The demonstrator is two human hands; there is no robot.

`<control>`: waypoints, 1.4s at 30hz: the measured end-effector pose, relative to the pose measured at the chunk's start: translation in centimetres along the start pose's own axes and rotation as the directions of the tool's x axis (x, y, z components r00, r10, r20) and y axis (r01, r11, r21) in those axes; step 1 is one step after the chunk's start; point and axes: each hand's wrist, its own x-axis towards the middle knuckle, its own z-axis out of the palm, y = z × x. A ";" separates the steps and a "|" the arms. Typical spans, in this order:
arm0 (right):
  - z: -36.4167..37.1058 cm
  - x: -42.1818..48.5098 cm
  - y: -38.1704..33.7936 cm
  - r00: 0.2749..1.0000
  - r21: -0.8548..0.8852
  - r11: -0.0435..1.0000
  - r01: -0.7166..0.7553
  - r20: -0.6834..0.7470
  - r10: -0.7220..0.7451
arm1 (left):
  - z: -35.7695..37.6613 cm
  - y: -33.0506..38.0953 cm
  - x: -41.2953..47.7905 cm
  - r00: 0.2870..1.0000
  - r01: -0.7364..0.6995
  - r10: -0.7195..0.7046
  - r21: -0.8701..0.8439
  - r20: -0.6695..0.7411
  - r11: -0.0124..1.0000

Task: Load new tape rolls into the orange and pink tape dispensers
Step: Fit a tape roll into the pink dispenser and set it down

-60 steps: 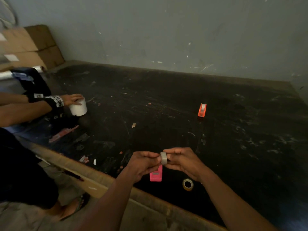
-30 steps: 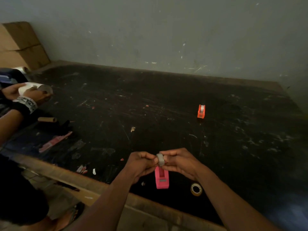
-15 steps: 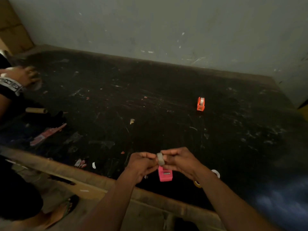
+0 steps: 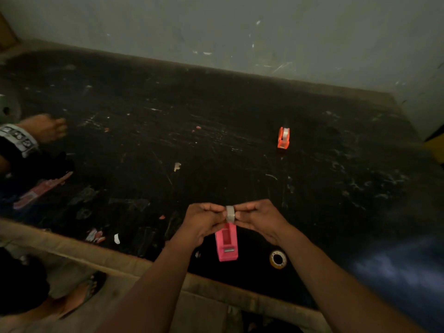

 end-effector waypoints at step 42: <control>2.9 2.7 3.8 0.954 -0.615 0.788 -0.037 -0.256 -0.155 | -1.3 -4.9 3.2 0.952 -0.106 0.260 0.624 -0.161 0.775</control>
